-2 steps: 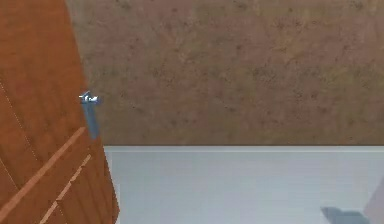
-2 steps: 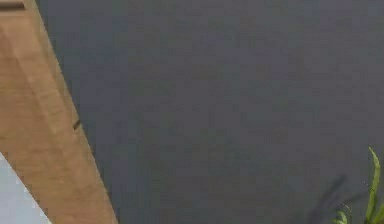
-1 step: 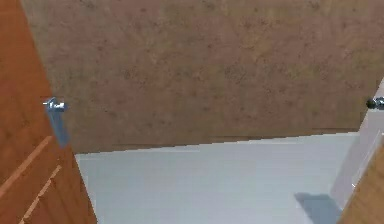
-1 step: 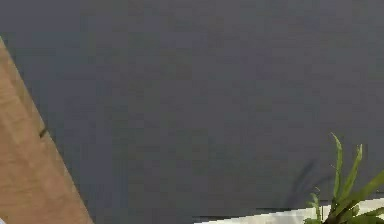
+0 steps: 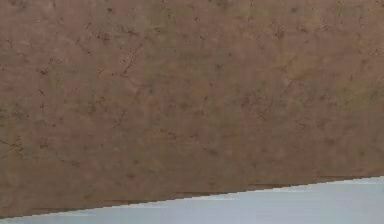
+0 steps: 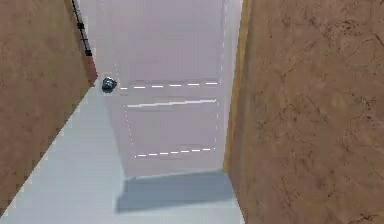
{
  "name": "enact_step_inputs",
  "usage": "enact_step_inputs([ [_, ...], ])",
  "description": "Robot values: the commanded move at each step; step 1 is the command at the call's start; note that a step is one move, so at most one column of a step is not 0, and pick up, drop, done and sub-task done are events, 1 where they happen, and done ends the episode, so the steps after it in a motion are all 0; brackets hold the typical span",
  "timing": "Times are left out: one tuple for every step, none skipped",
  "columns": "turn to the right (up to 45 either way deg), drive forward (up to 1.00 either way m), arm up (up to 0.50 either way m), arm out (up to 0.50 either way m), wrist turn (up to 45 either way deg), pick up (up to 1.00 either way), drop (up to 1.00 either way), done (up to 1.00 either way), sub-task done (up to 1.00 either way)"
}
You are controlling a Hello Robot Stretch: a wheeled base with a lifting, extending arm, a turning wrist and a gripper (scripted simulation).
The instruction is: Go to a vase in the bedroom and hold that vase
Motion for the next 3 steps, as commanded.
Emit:
enact_step_inputs([
  [45.0,0.0,0.0,0.0,0.0,0.0,0.0,0.0,0.0],
  [3.0,0.0,0.0,0.0,0.0,0.0,0.0,0.0,0.0],
  [0.0,1.0,0.0,0.0,0.0,0.0,0.0,0.0,0.0],
])
